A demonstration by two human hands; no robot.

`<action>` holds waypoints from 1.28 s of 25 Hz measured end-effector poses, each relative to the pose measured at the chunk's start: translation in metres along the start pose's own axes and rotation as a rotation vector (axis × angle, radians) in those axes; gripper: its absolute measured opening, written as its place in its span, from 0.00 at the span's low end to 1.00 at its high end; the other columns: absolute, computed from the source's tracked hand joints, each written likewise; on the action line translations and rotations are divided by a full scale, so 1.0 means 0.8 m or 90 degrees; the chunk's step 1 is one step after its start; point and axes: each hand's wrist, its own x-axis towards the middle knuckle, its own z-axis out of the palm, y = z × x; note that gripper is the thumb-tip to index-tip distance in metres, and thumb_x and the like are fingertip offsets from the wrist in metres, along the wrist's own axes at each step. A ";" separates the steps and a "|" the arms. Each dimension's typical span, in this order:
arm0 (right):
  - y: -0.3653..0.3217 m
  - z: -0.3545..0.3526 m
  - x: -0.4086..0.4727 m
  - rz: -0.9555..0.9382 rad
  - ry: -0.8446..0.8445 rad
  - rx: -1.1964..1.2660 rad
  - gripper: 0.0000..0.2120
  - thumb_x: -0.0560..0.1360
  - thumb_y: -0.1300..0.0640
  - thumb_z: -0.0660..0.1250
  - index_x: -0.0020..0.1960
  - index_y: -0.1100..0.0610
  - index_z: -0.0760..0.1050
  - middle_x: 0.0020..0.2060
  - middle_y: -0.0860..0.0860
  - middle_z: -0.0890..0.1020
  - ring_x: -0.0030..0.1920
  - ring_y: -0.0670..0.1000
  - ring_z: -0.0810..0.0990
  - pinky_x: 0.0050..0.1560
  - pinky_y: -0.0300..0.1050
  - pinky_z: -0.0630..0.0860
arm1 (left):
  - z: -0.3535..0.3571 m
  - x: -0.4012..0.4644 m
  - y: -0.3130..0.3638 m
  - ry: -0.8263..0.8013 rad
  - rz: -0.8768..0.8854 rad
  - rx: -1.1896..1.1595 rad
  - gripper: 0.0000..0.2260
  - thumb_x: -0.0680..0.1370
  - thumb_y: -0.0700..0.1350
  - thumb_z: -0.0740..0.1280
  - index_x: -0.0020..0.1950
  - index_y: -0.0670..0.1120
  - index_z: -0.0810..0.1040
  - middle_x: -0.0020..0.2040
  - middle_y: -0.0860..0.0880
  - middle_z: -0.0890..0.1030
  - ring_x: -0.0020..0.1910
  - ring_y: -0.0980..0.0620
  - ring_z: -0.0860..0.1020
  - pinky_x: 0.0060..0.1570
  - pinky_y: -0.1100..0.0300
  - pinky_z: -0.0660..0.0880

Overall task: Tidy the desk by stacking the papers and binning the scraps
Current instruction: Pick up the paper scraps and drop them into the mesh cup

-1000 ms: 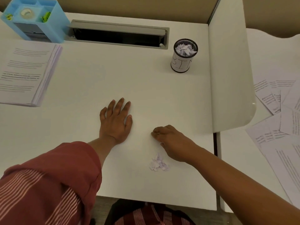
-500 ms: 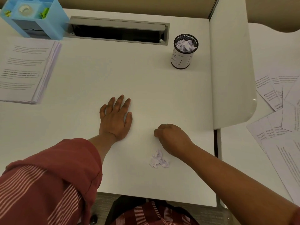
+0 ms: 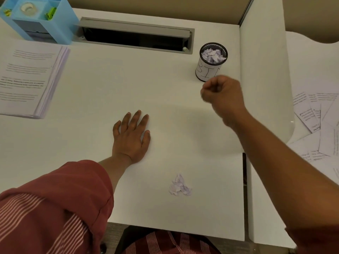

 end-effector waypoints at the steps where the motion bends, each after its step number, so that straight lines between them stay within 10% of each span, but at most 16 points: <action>1: -0.014 -0.004 0.020 -0.020 0.031 0.001 0.12 0.69 0.67 0.72 0.38 0.50 0.79 0.33 0.47 0.82 0.34 0.45 0.79 0.38 0.39 0.77 | 0.000 0.000 -0.001 0.001 0.000 -0.001 0.26 0.82 0.59 0.48 0.82 0.58 0.57 0.83 0.53 0.55 0.82 0.47 0.50 0.77 0.44 0.49; 22: -0.033 -0.019 0.149 -0.080 0.171 -0.215 0.13 0.67 0.70 0.64 0.42 0.55 0.80 0.38 0.46 0.82 0.41 0.46 0.80 0.43 0.39 0.79 | 0.000 -0.001 -0.001 0.011 0.000 -0.003 0.27 0.82 0.58 0.50 0.81 0.57 0.59 0.82 0.53 0.57 0.81 0.47 0.53 0.76 0.43 0.50; 32: 0.033 0.011 -0.069 -0.045 -0.299 -0.344 0.10 0.76 0.64 0.67 0.55 0.55 0.83 0.50 0.49 0.84 0.46 0.46 0.80 0.50 0.37 0.76 | -0.002 0.000 0.000 0.000 -0.001 0.015 0.26 0.82 0.58 0.49 0.81 0.57 0.57 0.83 0.52 0.56 0.81 0.47 0.51 0.76 0.44 0.49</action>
